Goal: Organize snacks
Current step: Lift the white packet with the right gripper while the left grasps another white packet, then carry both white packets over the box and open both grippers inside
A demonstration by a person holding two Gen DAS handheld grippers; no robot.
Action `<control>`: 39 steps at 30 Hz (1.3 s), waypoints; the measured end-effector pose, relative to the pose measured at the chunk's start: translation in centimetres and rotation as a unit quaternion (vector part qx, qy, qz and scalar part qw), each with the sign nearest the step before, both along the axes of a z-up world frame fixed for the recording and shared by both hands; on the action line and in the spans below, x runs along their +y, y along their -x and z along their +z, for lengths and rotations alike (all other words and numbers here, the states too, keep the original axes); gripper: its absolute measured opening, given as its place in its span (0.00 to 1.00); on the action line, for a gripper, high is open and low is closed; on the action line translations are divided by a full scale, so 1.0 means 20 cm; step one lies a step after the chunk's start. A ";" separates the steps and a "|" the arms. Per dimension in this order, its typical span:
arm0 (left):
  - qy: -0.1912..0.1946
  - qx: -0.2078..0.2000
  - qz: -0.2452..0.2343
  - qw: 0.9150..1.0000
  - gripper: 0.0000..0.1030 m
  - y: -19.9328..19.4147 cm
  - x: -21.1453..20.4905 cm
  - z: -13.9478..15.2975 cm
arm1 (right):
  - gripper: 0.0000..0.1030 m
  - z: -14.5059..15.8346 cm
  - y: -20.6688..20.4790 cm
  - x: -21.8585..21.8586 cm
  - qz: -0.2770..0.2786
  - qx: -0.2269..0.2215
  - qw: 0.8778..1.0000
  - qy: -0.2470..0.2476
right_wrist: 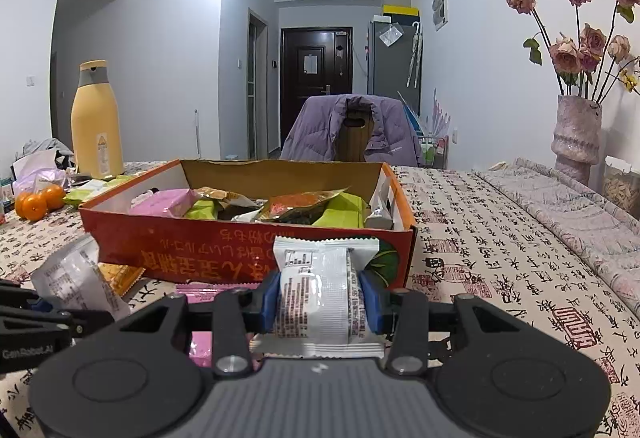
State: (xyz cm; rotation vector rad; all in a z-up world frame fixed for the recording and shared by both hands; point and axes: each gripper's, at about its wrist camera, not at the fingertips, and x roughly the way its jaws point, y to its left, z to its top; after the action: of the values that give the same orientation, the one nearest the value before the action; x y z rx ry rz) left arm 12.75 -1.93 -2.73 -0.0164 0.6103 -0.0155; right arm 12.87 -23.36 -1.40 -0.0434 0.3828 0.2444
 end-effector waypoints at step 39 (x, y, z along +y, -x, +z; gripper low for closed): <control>0.016 -0.135 0.019 0.990 0.18 -0.56 0.11 0.38 | 0.40 0.27 -0.51 0.30 0.011 -0.068 0.997 0.019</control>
State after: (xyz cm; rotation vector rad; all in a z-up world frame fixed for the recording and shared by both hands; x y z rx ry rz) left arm 24.05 0.35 4.88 -0.0570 0.3379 0.0089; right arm 23.08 -17.32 4.07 -0.1003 0.2509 0.2537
